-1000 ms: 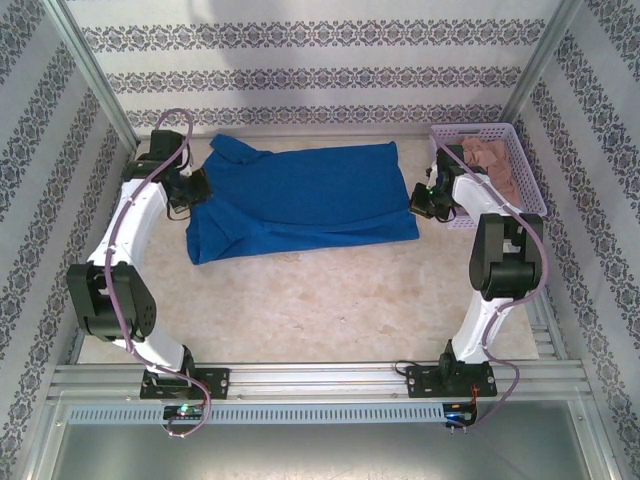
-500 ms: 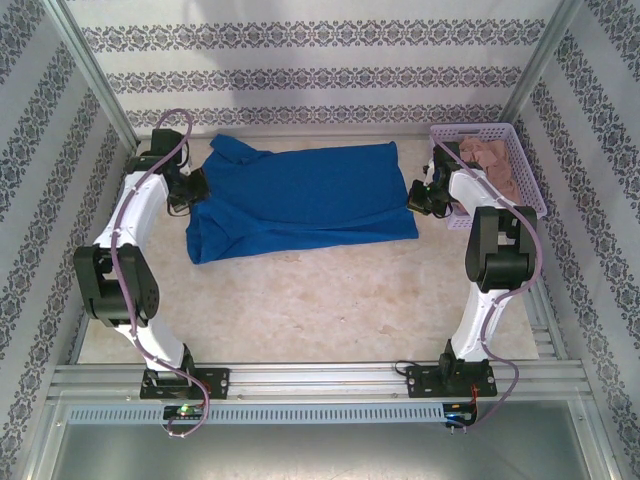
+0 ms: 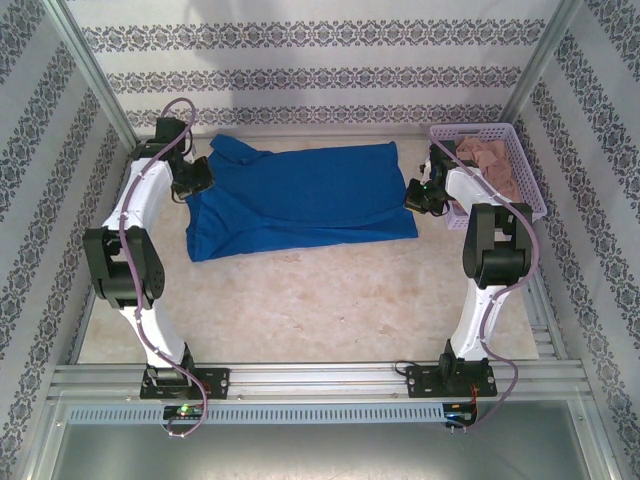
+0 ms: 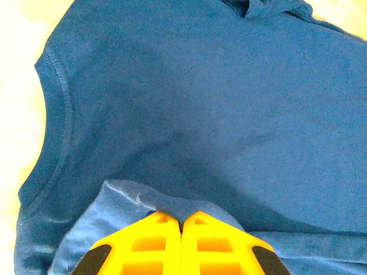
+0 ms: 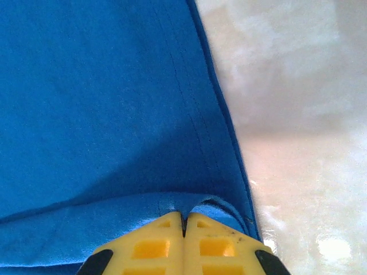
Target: Fold the inside-out t-shirt
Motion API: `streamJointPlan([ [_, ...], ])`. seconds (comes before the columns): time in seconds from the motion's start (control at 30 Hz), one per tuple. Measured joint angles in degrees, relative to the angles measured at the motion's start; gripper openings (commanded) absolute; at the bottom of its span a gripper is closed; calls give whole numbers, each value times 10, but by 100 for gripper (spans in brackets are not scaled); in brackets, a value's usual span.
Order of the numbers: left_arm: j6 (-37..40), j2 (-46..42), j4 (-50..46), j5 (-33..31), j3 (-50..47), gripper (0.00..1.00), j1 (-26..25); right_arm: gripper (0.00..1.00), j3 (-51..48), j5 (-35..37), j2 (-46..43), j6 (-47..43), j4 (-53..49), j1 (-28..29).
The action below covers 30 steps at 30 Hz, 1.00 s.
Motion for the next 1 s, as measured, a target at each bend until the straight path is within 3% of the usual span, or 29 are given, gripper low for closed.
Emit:
streamJointPlan([
  [1.0, 0, 43, -1, 2, 27, 0, 0, 3, 50, 24, 42, -13, -16, 4],
])
